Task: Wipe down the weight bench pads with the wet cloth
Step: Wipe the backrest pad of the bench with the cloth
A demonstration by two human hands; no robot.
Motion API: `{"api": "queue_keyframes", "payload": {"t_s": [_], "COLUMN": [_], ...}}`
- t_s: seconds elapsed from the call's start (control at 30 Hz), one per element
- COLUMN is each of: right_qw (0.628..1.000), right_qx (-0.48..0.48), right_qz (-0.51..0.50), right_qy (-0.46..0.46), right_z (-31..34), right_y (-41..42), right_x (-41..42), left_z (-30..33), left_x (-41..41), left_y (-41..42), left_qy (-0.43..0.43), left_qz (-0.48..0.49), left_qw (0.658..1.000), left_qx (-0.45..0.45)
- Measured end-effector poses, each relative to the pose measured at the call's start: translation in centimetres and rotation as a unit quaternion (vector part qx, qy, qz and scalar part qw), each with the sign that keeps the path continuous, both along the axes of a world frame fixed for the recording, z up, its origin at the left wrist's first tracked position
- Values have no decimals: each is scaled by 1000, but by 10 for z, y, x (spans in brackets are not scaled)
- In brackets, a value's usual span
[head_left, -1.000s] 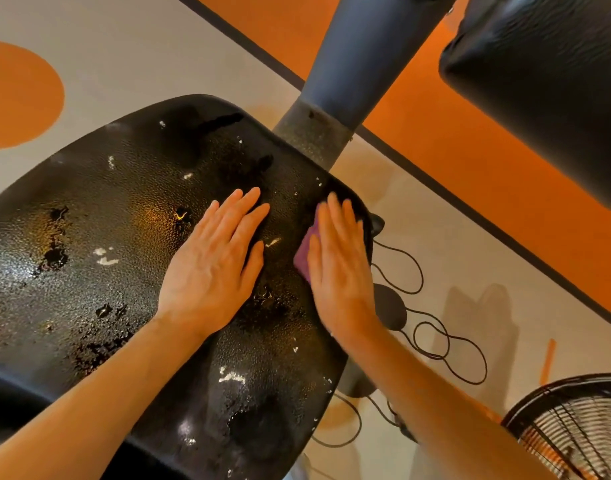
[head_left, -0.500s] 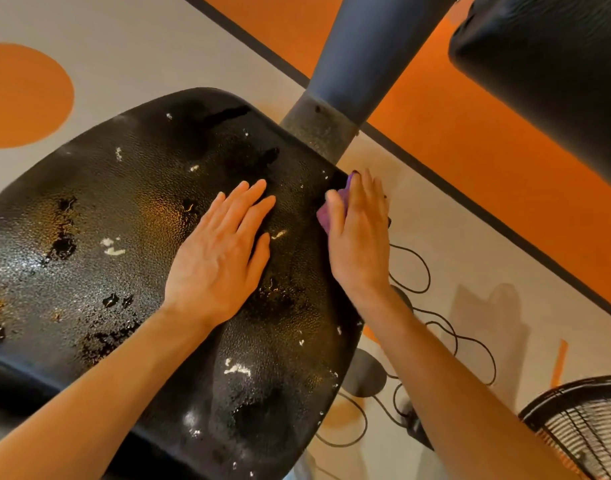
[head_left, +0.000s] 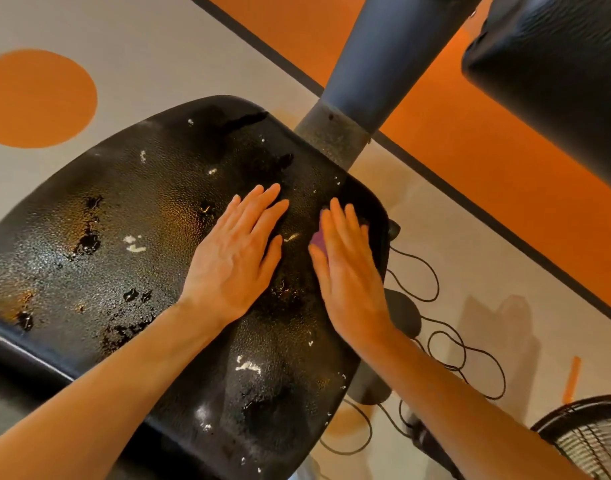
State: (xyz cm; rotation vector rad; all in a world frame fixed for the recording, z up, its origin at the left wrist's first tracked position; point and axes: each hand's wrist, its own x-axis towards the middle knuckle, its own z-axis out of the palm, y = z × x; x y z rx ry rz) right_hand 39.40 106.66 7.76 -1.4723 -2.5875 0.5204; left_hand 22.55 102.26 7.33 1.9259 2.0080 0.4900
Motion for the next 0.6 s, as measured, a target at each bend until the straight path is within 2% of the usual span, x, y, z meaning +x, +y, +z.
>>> {"api": "queue_keyframes", "payload": {"t_s": [0.1, 0.17, 0.2, 0.27, 0.33, 0.37, 0.43, 0.5, 0.53, 0.6], "right_qw": [991, 981, 984, 997, 1000, 999, 992, 982, 983, 997], "right_qx": [-1, 9, 15, -3, -13, -11, -9, 0, 13, -4], "right_qz": [-132, -195, -179, -78, -18, -35, -129, -187, -185, -79], "right_qy": [21, 23, 24, 13, 4, 7, 9, 4, 3, 10], "right_z": [-6, -10, -9, -3, -1, -4, -7, -8, -9, -1], "right_y": [79, 81, 59, 1, 0, 21, 76, 89, 69, 3], "right_x": [-23, -36, -38, -27, -14, -17, -36, -51, -53, -44], "left_z": [2, 5, 8, 13, 18, 19, 16, 12, 10, 8], "left_x": [-3, -10, -15, -28, -40, -46, -55, -60, -59, -57], "left_y": [-2, -7, -13, -26, -39, -44, -54, -60, -62, -65], "left_qy": [-6, 5, 8, 8, 6, 11, 25, 28, 31, 40], "left_qz": [-20, -19, -10, 26, 67, 79, 102, 119, 123, 136], "left_qw": [1000, 1000, 1000, 1000, 998, 997, 994, 992, 992, 990], "left_qx": [-7, -2, 2, 2, 0, -2, -11, -17, -20, -21]}}
